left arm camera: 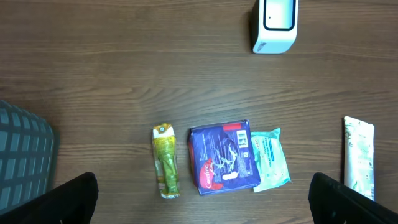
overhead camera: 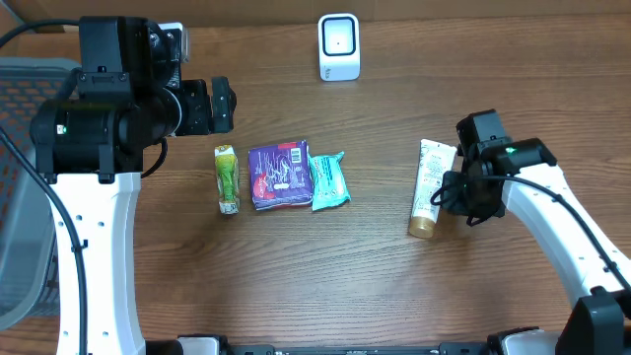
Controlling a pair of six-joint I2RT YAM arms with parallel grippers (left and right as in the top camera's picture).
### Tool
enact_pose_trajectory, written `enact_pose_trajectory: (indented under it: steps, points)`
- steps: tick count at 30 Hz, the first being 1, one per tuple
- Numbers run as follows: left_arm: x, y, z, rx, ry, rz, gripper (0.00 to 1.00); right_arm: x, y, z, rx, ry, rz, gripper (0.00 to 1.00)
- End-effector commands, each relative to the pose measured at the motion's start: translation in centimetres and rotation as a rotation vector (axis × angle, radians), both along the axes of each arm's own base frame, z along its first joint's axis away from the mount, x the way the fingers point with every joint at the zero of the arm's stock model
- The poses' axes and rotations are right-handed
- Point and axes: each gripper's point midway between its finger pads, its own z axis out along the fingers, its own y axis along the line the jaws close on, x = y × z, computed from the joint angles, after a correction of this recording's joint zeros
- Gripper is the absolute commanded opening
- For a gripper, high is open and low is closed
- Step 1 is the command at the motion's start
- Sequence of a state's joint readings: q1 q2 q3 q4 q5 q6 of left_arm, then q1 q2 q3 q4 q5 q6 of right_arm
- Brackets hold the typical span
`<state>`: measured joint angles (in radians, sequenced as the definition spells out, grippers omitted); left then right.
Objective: Scan the item barcode
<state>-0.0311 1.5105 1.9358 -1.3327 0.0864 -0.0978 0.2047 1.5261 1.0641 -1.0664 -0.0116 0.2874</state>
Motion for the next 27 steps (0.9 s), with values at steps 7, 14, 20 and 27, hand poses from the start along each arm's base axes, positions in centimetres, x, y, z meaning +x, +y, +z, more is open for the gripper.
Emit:
enact_pose_trajectory:
  steps: [7,14,20,27]
  points:
    - [0.2,-0.1,0.1,0.005,-0.003,-0.008,1.00,-2.2,0.4,-4.3,0.022,0.078,-0.003,0.24]
    - [0.2,-0.1,0.1,0.005,-0.003,-0.008,1.00,-1.8,4.8,-5.1,0.144,0.033,0.137,0.21]
    - [0.2,-0.1,0.1,0.005,-0.003,-0.008,1.00,-1.1,7.9,-4.9,0.160,-0.036,0.236,0.22]
    - [0.2,-0.1,0.1,0.005,-0.003,-0.008,1.00,5.3,8.9,-3.3,0.136,-0.321,0.233,0.23]
